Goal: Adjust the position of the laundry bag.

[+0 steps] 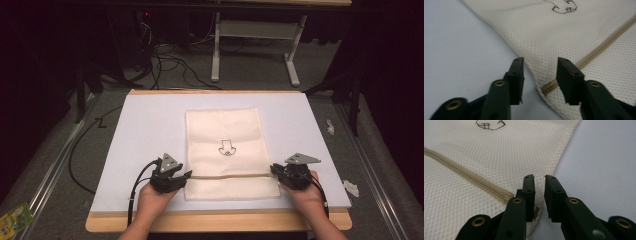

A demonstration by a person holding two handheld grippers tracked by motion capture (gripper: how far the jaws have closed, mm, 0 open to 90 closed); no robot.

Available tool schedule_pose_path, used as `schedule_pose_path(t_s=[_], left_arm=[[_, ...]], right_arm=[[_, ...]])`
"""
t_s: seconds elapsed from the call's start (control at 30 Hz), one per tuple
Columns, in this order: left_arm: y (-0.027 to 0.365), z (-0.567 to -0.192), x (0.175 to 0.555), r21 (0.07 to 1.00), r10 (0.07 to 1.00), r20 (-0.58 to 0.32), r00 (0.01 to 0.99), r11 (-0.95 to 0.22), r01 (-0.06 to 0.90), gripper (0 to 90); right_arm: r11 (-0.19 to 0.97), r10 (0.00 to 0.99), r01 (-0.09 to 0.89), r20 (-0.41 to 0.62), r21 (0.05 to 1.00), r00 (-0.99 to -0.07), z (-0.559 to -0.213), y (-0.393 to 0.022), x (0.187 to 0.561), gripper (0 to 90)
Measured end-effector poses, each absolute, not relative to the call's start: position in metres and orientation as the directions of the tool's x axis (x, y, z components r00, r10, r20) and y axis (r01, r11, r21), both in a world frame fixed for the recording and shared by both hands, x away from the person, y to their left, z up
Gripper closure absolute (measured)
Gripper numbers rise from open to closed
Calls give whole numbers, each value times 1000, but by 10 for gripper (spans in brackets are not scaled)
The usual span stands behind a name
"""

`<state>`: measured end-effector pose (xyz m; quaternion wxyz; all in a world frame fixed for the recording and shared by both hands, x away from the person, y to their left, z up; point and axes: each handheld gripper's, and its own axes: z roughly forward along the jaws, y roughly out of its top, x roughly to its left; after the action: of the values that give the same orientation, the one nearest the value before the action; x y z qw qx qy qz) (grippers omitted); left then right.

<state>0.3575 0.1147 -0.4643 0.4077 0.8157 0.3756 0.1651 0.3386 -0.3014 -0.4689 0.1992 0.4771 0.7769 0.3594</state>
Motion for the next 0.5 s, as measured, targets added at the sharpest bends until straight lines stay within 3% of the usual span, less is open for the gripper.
schedule_pose_path(t_s=[0.07, 0.17, 0.5], left_arm=[[118, -463, 359, 802, 764, -44, 644, -358, 478, 641], [124, -462, 363, 814, 780, -68, 622, -317, 487, 628], [125, -464, 368, 812, 783, -80, 617, -308, 496, 606]], right_arm=[[269, 888, 604, 50, 750, -457, -469, -303, 337, 752], [252, 889, 612, 70, 750, -452, -471, -305, 337, 654], [241, 880, 626, 105, 741, -463, -471, -300, 331, 598]])
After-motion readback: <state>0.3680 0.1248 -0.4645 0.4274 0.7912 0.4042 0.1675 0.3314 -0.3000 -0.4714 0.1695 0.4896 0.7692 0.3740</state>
